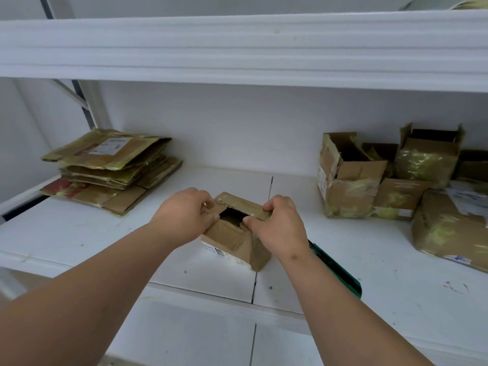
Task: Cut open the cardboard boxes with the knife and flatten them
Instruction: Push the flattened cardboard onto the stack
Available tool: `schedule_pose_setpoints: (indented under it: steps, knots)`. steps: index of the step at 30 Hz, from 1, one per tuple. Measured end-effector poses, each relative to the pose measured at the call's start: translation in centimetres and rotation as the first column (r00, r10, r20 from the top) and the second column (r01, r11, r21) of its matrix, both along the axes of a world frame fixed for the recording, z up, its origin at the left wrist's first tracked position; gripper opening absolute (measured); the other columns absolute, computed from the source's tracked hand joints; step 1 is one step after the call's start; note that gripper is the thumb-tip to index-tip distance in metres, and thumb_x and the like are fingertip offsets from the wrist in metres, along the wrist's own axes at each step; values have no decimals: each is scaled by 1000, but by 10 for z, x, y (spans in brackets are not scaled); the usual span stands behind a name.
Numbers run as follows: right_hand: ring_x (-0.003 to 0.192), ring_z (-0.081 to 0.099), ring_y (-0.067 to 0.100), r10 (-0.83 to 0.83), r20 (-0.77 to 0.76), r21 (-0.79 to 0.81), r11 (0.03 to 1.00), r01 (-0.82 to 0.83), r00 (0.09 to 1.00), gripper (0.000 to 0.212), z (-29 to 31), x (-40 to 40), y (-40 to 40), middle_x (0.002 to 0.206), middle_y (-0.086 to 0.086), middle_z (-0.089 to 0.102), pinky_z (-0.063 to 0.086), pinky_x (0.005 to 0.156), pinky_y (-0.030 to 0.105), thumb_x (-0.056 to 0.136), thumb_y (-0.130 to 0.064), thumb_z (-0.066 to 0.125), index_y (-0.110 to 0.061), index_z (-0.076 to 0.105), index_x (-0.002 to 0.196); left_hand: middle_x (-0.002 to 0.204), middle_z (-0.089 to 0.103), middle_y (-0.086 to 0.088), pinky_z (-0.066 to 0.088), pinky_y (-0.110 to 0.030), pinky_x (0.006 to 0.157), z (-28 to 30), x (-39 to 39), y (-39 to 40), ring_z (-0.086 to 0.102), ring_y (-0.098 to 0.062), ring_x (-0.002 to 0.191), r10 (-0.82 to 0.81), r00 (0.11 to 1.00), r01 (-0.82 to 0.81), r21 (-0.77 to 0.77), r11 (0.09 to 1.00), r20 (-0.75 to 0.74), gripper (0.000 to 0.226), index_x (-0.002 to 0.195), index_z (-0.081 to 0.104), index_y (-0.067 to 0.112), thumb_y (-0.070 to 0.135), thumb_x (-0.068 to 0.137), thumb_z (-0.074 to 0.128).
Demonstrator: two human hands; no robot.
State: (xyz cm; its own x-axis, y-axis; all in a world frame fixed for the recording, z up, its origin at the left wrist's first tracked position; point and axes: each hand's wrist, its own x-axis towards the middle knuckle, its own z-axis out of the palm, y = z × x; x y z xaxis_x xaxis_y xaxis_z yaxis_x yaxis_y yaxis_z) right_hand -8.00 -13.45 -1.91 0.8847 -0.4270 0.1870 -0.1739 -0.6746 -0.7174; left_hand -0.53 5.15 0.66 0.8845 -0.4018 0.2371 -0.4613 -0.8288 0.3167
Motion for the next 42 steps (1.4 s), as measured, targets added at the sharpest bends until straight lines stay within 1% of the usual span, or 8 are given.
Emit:
schedule_pose_setpoints:
  steps: [6,15,19,25,30,34,39,42]
  knots:
    - [89,58,17,29,68,-115,993,-21,997,31,-5,-2,4,103,-11,46,49,83,32,90,-42,65,-20,63,111,126,50,3,44,-33,94,-1,3,-2,48,-18,117,109,981,-113,-17,993,-161,70,134,51,25,57,75,72]
    - [67,50,14,-41,143,-24,999,45,989,38,1,-4,7,73,-4,53,35,59,30,102,-45,42,-20,51,74,88,60,3,53,-33,70,5,-3,-9,57,-13,80,201,951,-193,59,980,-235,42,89,54,26,60,73,71]
    - [71,54,7,-101,167,234,970,60,981,30,-1,-4,7,78,-8,59,38,59,24,102,-44,44,-20,57,93,87,61,7,53,-32,68,5,-4,-7,58,-11,79,170,971,-152,117,982,-166,31,95,54,30,59,83,61]
    - [90,62,18,-180,190,295,948,118,965,37,-3,-9,10,94,-6,62,44,73,29,102,-47,43,-19,54,123,75,60,-4,42,-29,58,12,-2,-4,58,-18,73,107,983,-118,-65,991,-152,37,78,57,17,37,102,38]
    - [87,61,10,-112,128,259,963,76,986,78,0,-13,19,96,-11,54,53,83,36,85,-59,65,-28,26,146,85,65,-11,50,-36,72,19,-8,-11,62,-25,83,72,975,-115,-202,973,-210,40,90,64,9,38,103,40]
    - [107,61,21,-190,143,280,949,145,971,106,-6,-9,22,128,-2,48,52,93,47,67,-57,81,-36,14,146,88,67,-16,50,-41,77,25,-8,-16,62,-29,85,70,979,-131,-326,936,-193,42,93,65,1,35,102,43]
    - [114,52,26,-273,133,180,952,247,953,99,0,-5,19,135,2,36,47,96,45,70,-42,82,-24,20,145,93,66,-22,51,-46,78,29,-8,-24,62,-35,85,75,967,-189,-488,852,-243,41,94,65,-2,34,101,47]
    - [102,59,25,-252,139,358,914,189,958,87,4,-6,14,127,0,40,54,84,43,69,-28,73,-27,24,141,90,68,-21,54,-46,77,27,-6,-28,62,-35,79,65,959,-205,-517,831,-277,40,93,65,-2,34,100,49]
